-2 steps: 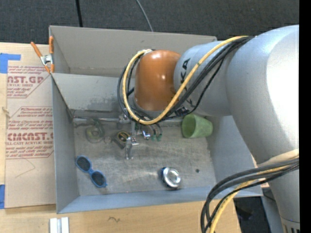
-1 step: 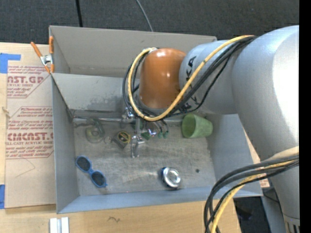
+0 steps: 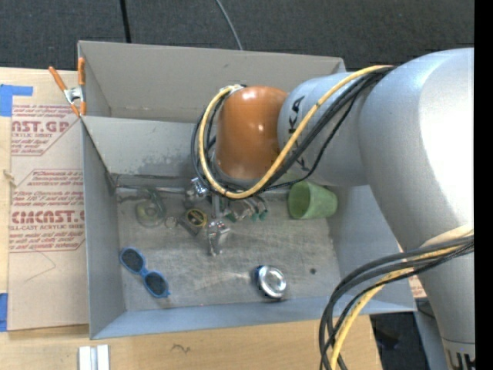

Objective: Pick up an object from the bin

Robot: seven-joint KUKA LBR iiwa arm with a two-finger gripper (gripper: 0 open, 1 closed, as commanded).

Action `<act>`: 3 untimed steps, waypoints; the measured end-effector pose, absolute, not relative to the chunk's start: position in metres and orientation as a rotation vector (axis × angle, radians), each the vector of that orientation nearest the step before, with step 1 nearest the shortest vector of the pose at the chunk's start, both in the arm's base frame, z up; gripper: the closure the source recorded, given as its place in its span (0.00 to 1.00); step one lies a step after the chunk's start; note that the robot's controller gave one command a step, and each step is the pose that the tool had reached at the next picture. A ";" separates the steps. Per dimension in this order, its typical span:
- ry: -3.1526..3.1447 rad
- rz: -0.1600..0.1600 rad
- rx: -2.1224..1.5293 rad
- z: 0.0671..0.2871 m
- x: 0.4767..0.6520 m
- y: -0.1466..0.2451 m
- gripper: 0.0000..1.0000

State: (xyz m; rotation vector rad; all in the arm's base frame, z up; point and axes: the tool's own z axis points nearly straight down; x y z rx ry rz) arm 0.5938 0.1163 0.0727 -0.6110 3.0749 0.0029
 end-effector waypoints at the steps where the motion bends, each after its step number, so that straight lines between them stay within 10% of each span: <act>1: 3.078 0.002 -0.611 0.074 0.595 0.117 0.00; 2: 3.076 0.003 -0.610 0.076 0.596 0.117 1.00; 3: 3.073 0.001 -0.610 0.141 0.598 0.119 1.00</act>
Offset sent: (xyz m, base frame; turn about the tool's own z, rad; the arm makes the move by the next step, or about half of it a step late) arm 0.0000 0.0000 0.0000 0.0000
